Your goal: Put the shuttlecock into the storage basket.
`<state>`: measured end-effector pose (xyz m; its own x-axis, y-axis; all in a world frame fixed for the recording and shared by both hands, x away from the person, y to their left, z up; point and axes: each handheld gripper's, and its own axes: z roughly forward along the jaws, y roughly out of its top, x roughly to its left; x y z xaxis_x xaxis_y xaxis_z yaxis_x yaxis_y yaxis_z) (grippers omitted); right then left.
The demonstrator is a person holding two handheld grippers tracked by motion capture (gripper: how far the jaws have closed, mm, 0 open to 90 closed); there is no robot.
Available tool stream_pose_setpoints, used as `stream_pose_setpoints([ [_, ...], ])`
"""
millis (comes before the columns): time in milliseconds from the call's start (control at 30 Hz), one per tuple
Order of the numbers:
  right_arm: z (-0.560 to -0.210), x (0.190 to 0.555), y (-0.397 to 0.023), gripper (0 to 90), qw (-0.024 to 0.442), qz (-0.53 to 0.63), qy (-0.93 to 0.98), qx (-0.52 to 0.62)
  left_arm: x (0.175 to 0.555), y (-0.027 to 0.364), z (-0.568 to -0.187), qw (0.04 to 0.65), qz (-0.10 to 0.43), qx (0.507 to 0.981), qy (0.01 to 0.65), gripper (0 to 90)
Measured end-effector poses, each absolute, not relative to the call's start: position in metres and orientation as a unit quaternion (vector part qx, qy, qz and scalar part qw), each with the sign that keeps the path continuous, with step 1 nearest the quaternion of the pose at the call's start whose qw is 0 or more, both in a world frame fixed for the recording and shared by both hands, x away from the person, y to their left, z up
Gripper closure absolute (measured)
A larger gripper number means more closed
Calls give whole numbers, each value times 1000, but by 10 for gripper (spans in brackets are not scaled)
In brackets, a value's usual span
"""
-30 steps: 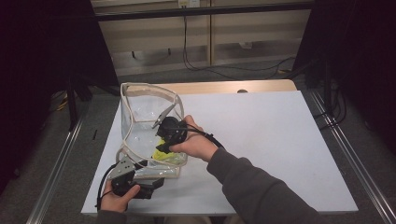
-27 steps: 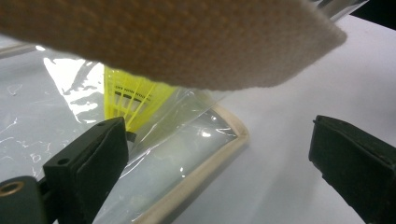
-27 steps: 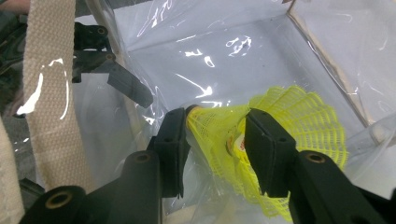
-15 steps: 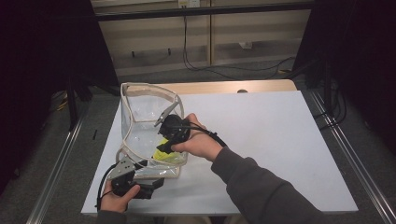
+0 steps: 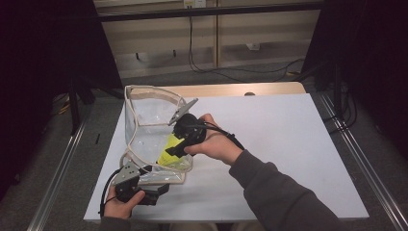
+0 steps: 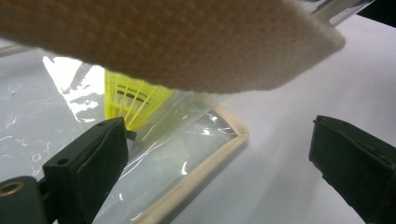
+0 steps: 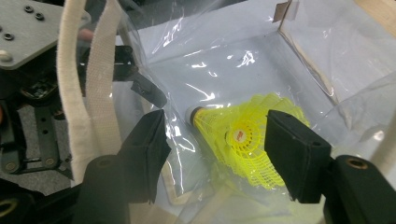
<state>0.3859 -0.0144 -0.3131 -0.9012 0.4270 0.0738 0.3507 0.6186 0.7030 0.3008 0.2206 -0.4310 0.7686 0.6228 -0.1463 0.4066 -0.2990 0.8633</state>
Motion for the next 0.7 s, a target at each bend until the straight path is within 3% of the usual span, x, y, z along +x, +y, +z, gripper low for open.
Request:
stream_pose_setpoints([
  [700,-300,379,-47,196,33,418,882,213,300,220,-431,495,112,798,324,45],
])
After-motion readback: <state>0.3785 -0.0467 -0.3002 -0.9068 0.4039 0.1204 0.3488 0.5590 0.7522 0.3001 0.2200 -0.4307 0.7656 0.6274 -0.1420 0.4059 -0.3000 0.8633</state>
